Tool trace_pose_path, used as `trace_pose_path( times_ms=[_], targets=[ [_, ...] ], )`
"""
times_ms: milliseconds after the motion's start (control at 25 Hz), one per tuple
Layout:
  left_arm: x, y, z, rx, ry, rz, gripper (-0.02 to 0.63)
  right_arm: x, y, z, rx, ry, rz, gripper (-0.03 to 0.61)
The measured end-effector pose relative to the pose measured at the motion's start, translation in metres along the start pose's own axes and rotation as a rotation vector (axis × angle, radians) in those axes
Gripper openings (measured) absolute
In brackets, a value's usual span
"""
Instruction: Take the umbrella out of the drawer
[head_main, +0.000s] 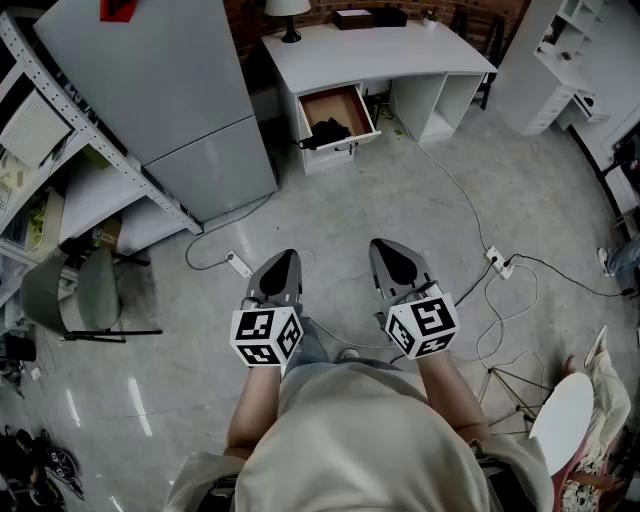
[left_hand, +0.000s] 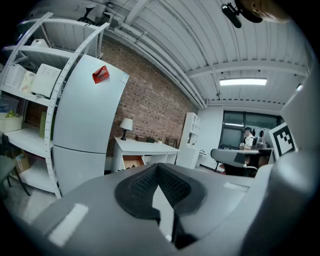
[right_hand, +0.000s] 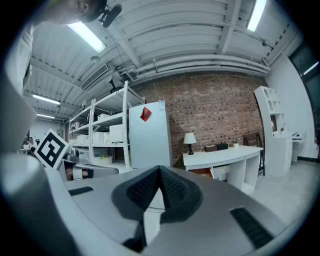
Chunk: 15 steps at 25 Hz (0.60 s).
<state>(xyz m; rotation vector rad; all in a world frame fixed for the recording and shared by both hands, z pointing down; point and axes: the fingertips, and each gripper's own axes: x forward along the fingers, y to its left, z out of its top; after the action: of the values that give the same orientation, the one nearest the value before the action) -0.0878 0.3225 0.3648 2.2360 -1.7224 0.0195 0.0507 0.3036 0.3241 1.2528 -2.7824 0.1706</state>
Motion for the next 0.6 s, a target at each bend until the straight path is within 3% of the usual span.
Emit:
trace_pose_path(
  times_ms=[600],
  targets=[
    [-0.017,-0.055,-0.010,0.033,0.003,0.005,0.012,-0.056,-0.011,0.003,-0.016,-0.021,0.035,-0.002]
  ],
)
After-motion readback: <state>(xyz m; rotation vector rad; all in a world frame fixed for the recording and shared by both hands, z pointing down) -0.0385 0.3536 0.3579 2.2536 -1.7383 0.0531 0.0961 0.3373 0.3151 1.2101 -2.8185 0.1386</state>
